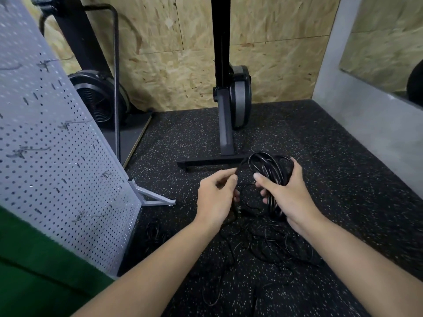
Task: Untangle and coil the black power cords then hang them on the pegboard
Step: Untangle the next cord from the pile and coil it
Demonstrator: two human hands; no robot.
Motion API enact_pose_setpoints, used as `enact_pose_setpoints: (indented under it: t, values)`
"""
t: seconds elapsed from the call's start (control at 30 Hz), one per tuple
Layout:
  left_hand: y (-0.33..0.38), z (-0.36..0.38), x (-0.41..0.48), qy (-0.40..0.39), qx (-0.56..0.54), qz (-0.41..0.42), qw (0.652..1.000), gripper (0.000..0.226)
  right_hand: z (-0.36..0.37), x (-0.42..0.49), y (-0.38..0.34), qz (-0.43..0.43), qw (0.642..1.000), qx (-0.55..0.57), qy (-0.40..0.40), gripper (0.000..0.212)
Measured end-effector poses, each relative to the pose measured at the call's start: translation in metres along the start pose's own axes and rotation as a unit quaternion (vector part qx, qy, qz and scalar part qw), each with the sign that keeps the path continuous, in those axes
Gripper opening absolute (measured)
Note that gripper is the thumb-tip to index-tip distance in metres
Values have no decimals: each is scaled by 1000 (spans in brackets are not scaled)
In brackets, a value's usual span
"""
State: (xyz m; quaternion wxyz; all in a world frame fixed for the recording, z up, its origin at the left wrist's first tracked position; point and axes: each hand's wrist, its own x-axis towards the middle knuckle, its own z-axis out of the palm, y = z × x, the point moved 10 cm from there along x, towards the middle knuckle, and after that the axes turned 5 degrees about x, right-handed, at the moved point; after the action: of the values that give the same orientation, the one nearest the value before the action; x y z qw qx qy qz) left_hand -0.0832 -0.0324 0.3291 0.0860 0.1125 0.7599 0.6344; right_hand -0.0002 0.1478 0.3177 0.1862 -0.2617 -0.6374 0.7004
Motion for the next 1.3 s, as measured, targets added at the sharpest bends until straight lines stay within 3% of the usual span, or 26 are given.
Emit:
enact_pose_setpoints:
  t: [0.2,0.33,0.57,0.7,0.8,0.87,0.97,1.03,1.07,1.1,1.2,1.3]
  values:
    - [-2,7,-5,-43,-79,-29,996,8,15,-4,0,7,999,38,12,126]
    - [8,8,-8,-71,-65,20,995,30,21,-3,-11,6,999,42,7,122]
    - [18,3,-8,-90,-1,75,993,44,29,-5,-23,-8,998,67,-10,106]
    - [-2,-7,-4,-48,63,51,996,27,34,6,-31,-5,989,142,-49,100]
    - [-25,-16,0,4,117,20,993,32,36,5,-31,5,975,213,-59,84]
    - [-49,-1,2,-57,62,-49,995,42,36,5,-30,12,966,251,-57,77]
    - [-75,35,-14,-246,57,-127,959,63,34,3,-34,9,958,280,-63,77]
    - [-79,45,-18,-309,156,-50,937,36,31,2,-38,4,953,295,-64,78]
    - [-73,43,-15,-296,230,14,927,17,28,1,-40,-4,955,289,-59,79]
    - [-67,41,-13,-278,280,67,917,12,25,2,-44,-18,961,271,-51,82]
    - [-55,29,-5,-236,333,125,904,22,7,2,-60,-92,988,124,-15,99]
    - [-45,25,-1,-228,379,160,883,20,1,2,-72,-158,987,-32,-7,106]
